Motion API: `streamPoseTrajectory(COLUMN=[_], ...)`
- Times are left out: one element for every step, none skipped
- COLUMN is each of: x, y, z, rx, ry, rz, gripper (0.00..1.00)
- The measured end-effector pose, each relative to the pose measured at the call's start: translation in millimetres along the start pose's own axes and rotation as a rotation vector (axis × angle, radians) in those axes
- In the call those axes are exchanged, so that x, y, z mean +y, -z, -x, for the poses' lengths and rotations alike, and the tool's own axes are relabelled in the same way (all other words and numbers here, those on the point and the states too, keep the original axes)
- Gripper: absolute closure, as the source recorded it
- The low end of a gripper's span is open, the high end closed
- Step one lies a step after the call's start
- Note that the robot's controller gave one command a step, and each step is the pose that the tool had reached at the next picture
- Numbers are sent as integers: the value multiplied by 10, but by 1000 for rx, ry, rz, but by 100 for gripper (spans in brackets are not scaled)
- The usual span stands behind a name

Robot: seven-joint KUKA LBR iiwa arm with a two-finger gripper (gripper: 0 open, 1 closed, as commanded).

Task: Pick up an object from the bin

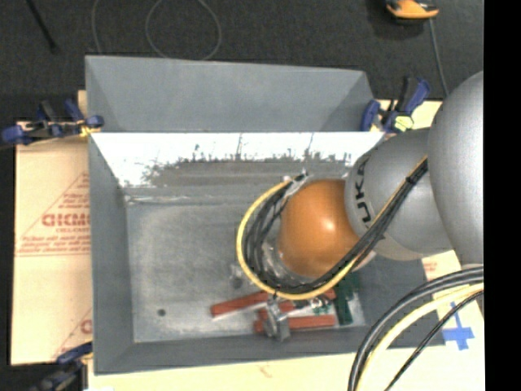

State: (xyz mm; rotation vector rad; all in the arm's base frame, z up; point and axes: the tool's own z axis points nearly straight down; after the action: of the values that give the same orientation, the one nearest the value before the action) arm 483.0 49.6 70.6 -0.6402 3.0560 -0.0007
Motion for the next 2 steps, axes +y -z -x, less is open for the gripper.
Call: streamPoseTrajectory(x=[13, -428], y=[23, 1548], z=[-39, -44], rx=[18, 8], ry=[-2, -20], rz=[4, -1], gripper=[100, 100])
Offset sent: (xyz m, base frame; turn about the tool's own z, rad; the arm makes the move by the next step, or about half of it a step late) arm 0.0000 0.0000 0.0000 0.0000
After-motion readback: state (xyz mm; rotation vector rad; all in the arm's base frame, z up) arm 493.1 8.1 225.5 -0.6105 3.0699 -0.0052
